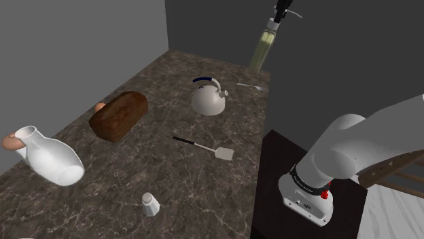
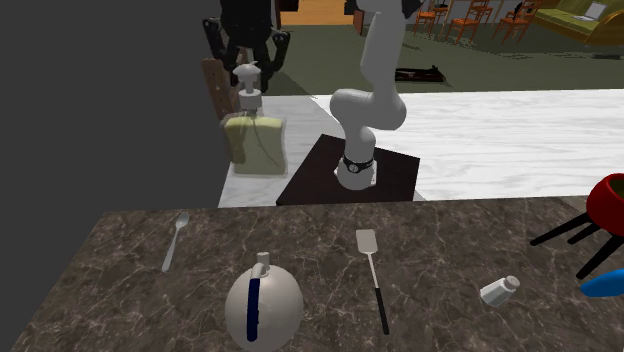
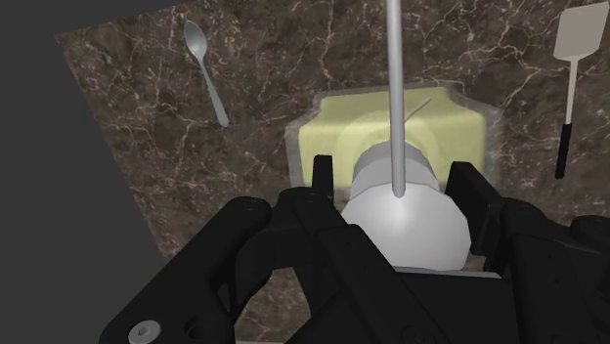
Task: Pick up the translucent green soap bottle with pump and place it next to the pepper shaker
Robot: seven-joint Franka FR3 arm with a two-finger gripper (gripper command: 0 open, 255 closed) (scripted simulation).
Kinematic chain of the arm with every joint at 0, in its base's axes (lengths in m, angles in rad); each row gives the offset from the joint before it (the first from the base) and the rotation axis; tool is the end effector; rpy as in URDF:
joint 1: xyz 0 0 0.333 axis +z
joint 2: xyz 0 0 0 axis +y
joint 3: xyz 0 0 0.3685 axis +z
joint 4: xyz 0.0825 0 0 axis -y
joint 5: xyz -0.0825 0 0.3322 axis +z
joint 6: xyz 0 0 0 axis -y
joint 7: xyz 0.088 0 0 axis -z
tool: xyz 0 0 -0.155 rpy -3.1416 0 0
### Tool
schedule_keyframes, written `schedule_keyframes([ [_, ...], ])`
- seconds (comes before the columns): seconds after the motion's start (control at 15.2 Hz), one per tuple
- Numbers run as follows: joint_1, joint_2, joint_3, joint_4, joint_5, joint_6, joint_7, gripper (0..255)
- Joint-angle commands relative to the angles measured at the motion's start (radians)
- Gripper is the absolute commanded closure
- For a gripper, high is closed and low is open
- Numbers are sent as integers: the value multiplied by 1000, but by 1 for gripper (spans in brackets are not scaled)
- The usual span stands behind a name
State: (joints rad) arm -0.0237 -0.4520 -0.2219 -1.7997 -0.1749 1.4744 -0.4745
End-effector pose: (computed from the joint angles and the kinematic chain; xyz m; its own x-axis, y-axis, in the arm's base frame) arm 0.3064 -0.1360 0.7066 0.9731 0.2198 0.0691 0.2106 -0.9702 0.1194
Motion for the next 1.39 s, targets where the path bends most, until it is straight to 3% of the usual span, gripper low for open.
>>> schedule_keyframes([
  [0.0, 7, -34, 34, -26, 4, -13, 40, 255],
  [0.66, 51, -189, 232, -142, 74, -82, 271, 255],
  [1.32, 96, -243, 439, -147, 192, -144, 507, 255],
])
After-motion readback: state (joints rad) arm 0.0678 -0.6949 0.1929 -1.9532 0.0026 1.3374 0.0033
